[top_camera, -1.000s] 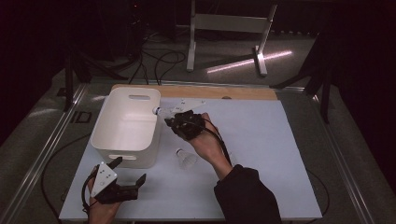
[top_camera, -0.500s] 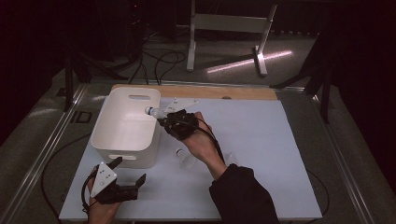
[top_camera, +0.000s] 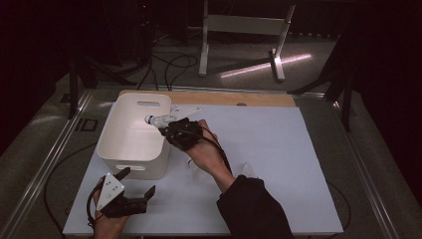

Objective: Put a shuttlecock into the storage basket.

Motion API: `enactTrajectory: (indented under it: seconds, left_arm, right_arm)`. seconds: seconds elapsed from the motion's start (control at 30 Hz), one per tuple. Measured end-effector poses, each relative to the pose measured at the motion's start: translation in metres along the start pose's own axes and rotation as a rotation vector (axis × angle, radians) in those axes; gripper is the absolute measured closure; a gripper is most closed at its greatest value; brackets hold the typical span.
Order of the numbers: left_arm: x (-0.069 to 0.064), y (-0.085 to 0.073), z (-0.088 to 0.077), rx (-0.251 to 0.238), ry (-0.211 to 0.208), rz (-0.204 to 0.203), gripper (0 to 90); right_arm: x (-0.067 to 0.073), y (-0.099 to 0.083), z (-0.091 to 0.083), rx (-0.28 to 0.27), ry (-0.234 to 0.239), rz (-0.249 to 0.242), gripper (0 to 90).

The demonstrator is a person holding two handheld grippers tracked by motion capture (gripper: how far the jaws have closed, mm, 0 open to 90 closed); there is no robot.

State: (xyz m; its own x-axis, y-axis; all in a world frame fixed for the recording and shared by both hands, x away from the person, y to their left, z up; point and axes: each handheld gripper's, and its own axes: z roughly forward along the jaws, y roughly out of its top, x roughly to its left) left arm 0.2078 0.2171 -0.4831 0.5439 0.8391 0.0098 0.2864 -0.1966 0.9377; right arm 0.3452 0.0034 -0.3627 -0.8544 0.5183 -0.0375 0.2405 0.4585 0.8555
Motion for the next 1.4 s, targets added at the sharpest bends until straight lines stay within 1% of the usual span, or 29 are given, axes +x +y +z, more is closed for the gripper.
enactTrajectory:
  seconds: [0.13,0.3,0.33,0.4,0.43,0.47,0.53,0.57,0.6,0.67,0.73,0.77,0.87,1.1,1.4]
  left_arm:
    - [0.000,0.000,0.000,-0.001,0.000,-0.001,0.6]
    - [0.000,0.000,0.000,-0.001,0.000,0.000,0.6]
    - [0.000,0.000,0.000,-0.002,0.000,-0.001,0.6]
    - [0.000,0.000,0.000,-0.002,0.000,-0.001,0.6]
    - [0.000,0.000,0.000,-0.002,0.000,-0.001,0.6]
    - [0.000,0.000,0.000,-0.002,0.000,-0.001,0.6]
    - [0.000,0.000,0.000,-0.002,0.000,-0.001,0.6]
    - [0.000,0.000,0.000,-0.002,0.000,-0.001,0.6]
    - [0.000,0.000,0.000,-0.001,0.000,-0.001,0.6]
    - [0.000,0.000,0.000,-0.001,0.000,-0.001,0.6]
    - [0.000,0.000,0.000,-0.001,0.000,0.001,0.6]
    - [0.000,0.000,0.000,-0.001,0.000,0.001,0.6]
    - [0.000,0.000,0.000,0.000,0.000,0.001,0.6]
    - [0.000,0.000,0.000,0.001,0.001,0.001,0.6]
    - [0.000,0.000,0.000,0.001,0.002,0.001,0.6]
  right_arm:
    - [0.002,0.000,0.002,0.002,0.003,-0.002,89.9]
    - [0.003,0.000,0.004,0.005,0.017,-0.002,89.5]
    - [0.003,-0.001,0.005,0.003,0.037,0.006,79.0]
    - [0.001,-0.001,0.005,-0.002,0.093,0.027,58.2]
    - [0.000,-0.001,0.005,-0.008,0.106,0.037,49.6]
    - [0.000,-0.001,0.005,-0.006,0.110,0.051,43.4]
    - [-0.003,-0.002,0.004,-0.005,0.126,0.080,33.2]
    - [-0.003,-0.002,0.004,-0.005,0.126,0.080,33.2]
    - [-0.005,-0.002,0.003,-0.003,0.117,0.089,29.3]
    - [-0.007,-0.004,0.002,-0.012,0.113,0.092,25.7]
    - [-0.008,-0.005,0.000,-0.011,0.096,0.090,20.3]
    - [-0.008,-0.005,0.000,-0.011,0.096,0.090,20.3]
    - [-0.010,-0.007,-0.002,-0.011,0.076,0.087,13.7]
    - [-0.011,-0.008,-0.005,-0.018,0.060,0.079,11.8]
    - [-0.013,-0.011,-0.009,-0.022,0.044,0.078,11.7]
